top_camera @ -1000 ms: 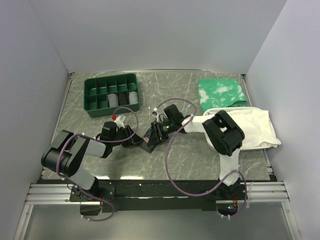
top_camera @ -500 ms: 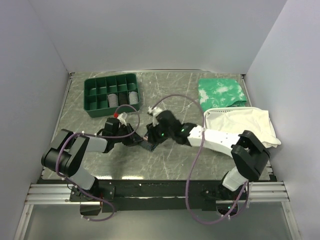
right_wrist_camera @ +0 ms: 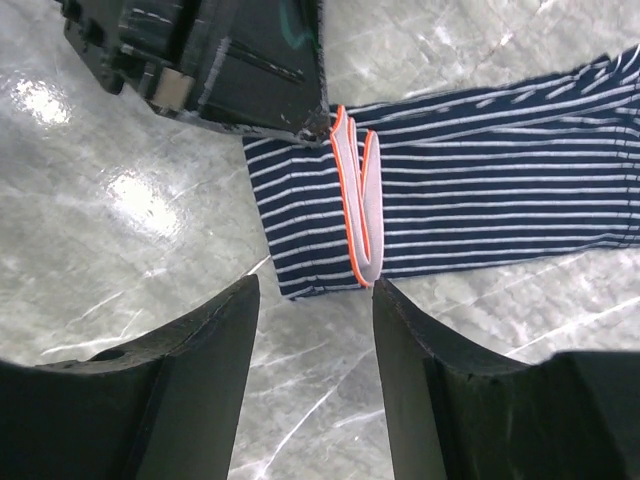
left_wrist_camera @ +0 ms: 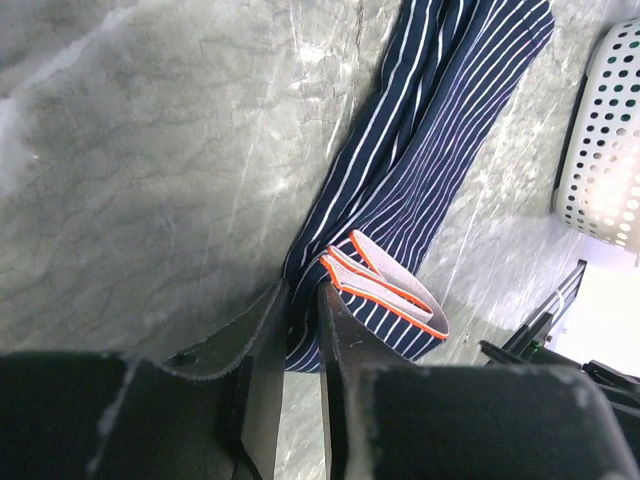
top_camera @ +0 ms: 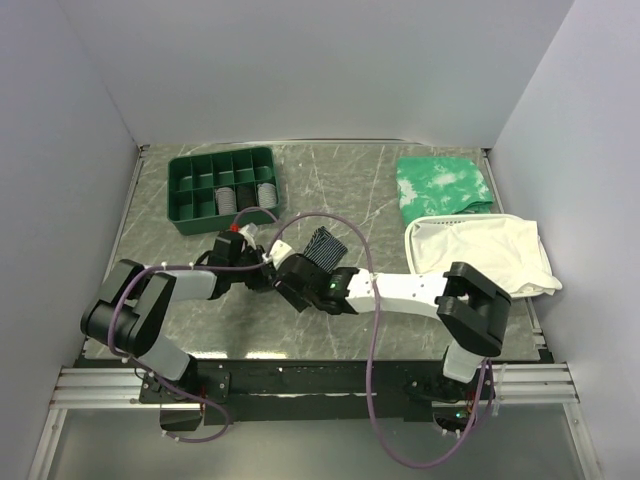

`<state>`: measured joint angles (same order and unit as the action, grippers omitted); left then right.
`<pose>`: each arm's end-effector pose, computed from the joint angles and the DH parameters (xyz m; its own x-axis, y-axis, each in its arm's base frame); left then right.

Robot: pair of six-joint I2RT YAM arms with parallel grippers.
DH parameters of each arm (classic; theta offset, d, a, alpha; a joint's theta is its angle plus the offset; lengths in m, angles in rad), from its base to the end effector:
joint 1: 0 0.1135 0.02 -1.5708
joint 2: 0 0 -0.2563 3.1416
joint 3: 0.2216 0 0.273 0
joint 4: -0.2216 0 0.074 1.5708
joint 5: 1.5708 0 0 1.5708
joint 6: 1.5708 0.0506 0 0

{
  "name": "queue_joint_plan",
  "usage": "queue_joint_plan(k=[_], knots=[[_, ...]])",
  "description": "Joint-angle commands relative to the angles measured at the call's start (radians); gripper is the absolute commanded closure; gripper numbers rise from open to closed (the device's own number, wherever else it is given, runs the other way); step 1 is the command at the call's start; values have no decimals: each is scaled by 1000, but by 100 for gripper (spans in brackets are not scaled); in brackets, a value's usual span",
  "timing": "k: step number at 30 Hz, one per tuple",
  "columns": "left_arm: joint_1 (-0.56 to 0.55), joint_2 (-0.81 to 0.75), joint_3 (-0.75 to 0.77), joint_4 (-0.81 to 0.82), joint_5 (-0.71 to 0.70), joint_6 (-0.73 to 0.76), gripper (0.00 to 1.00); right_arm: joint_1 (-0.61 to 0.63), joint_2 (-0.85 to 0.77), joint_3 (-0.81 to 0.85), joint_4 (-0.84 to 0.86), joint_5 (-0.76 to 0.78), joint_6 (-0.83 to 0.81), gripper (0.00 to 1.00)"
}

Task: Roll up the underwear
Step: Roll the underwear to the center of the board.

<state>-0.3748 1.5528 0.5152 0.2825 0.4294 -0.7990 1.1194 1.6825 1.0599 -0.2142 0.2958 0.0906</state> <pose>0.2620 -0.1257 0.0887 -0.8855 -0.3518 -0.3034 -0.0282 0.6925 -0.7209 0.1799 0.3372 0.1708 -0.3927 -0.6117 -0.6867 -0.7431 0.6510 -0.1550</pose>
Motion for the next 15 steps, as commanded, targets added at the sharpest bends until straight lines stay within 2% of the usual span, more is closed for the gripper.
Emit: queue_joint_plan(k=[1, 12, 15], knots=[[-10, -2, 20, -77, 3, 46, 76, 17, 29, 72, -14, 59, -61, 43], [-12, 23, 43, -78, 26, 50, 76, 28, 111, 92, -33, 17, -100, 42], [-10, 15, 49, -86, 26, 52, 76, 25, 117, 69, -11, 23, -92, 39]])
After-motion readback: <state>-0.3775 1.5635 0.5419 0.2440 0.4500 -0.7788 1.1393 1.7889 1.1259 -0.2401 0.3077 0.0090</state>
